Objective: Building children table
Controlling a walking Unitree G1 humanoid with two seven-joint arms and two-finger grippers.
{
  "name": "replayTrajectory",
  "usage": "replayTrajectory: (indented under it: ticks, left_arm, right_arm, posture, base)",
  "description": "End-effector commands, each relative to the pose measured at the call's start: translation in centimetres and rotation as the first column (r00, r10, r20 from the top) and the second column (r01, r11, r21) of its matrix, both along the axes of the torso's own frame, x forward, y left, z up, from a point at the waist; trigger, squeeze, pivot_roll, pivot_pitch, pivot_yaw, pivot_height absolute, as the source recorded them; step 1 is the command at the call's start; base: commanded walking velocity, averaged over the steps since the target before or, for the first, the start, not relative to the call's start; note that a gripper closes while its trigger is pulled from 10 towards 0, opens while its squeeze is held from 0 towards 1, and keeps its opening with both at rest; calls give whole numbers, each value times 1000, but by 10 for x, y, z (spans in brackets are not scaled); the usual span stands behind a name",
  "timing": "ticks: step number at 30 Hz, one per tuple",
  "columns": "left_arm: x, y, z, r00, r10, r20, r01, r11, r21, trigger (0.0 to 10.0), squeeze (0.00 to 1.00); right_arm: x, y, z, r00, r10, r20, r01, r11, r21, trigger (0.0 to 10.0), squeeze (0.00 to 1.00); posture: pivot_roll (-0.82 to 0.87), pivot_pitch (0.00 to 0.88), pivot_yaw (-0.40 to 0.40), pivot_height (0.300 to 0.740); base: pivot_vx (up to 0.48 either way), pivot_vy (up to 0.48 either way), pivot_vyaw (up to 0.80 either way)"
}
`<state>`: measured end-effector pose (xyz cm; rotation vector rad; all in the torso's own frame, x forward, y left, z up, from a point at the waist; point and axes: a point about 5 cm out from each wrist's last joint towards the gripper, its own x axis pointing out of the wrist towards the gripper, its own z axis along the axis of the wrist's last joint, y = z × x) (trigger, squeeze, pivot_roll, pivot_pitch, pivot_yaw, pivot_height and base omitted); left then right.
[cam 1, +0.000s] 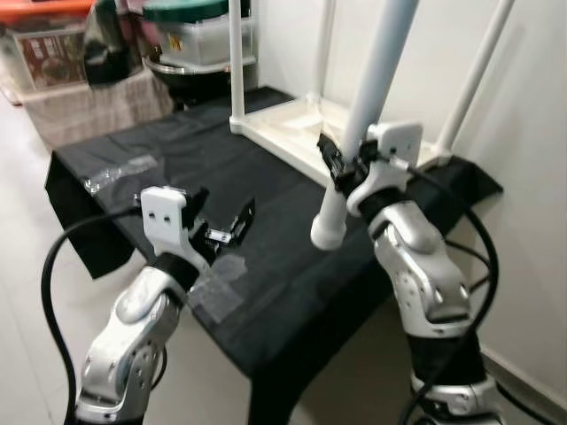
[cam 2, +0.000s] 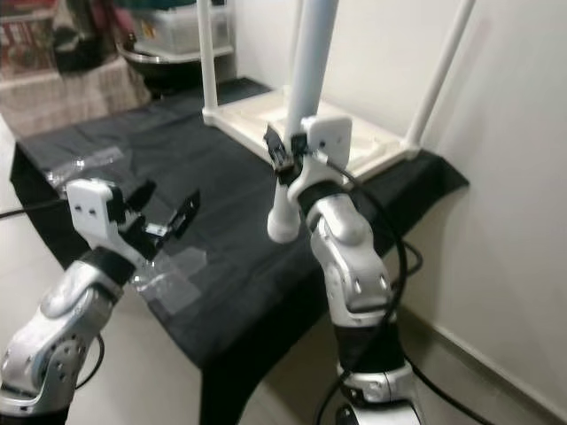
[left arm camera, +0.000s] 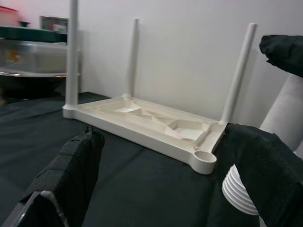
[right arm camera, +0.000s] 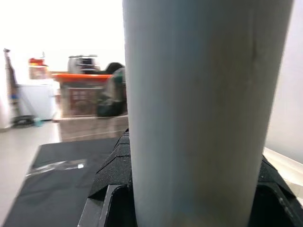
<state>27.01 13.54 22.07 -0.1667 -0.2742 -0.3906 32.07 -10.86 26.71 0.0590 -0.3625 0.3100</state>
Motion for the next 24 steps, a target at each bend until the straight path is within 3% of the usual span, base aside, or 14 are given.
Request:
replayTrajectory:
  ticks: [1, 19, 24]
  left_arm:
    - [0, 3, -2, 1000, 21, -6, -21, 1000, 9, 10000, 0]
    - [1, 2, -1, 1000, 29, 1, -29, 999, 13, 10000, 0]
    - [2, 6, 2, 997, 69, 23, -68, 997, -30, 10000, 0]
  right_arm:
    - [-1, 4, 4, 1000, 21, 20, -22, 1000, 11, 0, 0]
    - [-2, 4, 5, 999, 37, 37, -37, 999, -2, 0, 0]
    - [-1, 2, 4, 999, 30, 24, -30, 999, 24, 0, 0]
  posture:
    - [58, 0, -78, 740]
    - [57, 0, -80, 740]
    - [56, 0, -80, 740]
  base:
    - [0, -469, 800]
    - [0, -469, 800]
    - [0, -373, 736]
